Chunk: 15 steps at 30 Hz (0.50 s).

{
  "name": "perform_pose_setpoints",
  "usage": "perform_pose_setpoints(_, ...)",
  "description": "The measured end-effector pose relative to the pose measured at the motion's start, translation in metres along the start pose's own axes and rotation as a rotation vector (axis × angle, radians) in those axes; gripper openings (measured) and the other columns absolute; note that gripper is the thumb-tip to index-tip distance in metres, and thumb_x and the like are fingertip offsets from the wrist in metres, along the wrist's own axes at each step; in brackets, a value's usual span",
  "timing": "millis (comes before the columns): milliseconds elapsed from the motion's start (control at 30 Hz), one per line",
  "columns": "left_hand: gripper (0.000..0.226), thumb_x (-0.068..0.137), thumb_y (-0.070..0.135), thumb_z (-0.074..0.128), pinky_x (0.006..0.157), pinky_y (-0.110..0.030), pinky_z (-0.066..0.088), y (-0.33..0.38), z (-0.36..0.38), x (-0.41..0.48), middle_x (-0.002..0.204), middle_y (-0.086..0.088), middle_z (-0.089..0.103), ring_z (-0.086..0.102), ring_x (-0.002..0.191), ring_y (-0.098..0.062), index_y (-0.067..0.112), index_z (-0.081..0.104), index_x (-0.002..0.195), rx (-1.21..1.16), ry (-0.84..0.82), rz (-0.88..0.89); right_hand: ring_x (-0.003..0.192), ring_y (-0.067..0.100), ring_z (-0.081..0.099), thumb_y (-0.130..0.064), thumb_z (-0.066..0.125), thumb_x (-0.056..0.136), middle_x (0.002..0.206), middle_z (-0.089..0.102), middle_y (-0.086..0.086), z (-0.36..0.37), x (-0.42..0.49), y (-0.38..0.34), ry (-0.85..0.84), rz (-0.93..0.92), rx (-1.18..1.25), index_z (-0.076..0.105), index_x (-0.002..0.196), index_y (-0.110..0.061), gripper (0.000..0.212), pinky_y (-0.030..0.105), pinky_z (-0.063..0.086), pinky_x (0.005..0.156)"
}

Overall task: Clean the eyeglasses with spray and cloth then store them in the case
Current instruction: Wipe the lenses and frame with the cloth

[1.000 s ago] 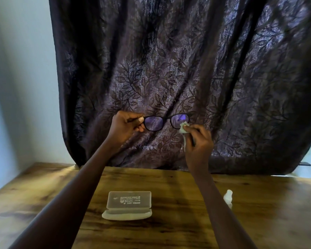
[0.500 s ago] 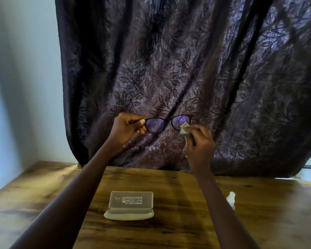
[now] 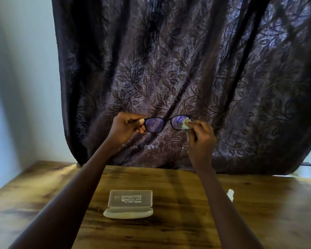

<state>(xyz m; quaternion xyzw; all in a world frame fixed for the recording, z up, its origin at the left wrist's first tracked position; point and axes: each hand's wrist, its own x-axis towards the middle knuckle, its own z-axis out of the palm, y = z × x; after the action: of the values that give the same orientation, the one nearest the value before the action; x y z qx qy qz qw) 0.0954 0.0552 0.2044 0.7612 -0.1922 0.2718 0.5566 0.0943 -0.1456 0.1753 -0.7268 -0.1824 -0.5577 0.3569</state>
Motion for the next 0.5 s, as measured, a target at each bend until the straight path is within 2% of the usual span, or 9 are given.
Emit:
perform_pose_setpoints(100, 0.024, 0.085, -0.007, 0.051, 0.047, -0.008, 0.043, 0.002, 0.004, 0.001, 0.044, 0.011, 0.062, 0.054, 0.042, 0.002, -0.002, 0.057, 0.107, -0.013, -0.006, 0.003, 0.080, 0.036, 0.060, 0.018, 0.062, 0.072, 0.089, 0.065, 0.024, 0.003, 0.015, -0.005, 0.037, 0.020, 0.004, 0.068, 0.090, 0.009, 0.021, 0.014, 0.035, 0.074)
perform_pose_setpoints(200, 0.023, 0.085, -0.004, 0.052, 0.050, -0.010, 0.045, 0.003, 0.006, 0.003, 0.046, 0.011, 0.063, 0.055, 0.045, 0.002, 0.007, 0.059, 0.105, -0.011, -0.016, 0.015, 0.082, 0.036, 0.059, 0.019, 0.063, 0.070, 0.089, 0.065, 0.023, 0.009, 0.010, -0.012, -0.001, -0.050, 0.030, 0.068, 0.091, 0.008, 0.024, 0.013, 0.033, 0.076)
perform_pose_setpoints(367, 0.022, 0.085, -0.006, 0.051, 0.048, -0.008, 0.043, 0.001, 0.002, 0.001, 0.044, 0.011, 0.062, 0.054, 0.043, 0.002, 0.009, 0.063, 0.096, 0.024, -0.034, 0.006, 0.079, 0.035, 0.060, 0.019, 0.066, 0.069, 0.088, 0.065, 0.022, 0.004, -0.016, 0.001, -0.071, -0.087, 0.033, 0.068, 0.092, 0.008, 0.026, 0.023, 0.045, 0.074)
perform_pose_setpoints(500, 0.022, 0.085, -0.007, 0.050, 0.049, -0.010, 0.043, 0.002, 0.003, 0.000, 0.044, 0.011, 0.062, 0.053, 0.043, 0.002, 0.006, 0.061, 0.099, 0.010, -0.038, -0.010, 0.077, 0.038, 0.061, 0.017, 0.066, 0.071, 0.086, 0.065, 0.025, -0.004, -0.003, 0.011, 0.033, 0.017, 0.033, 0.069, 0.089, 0.009, 0.019, 0.035, 0.051, 0.069)
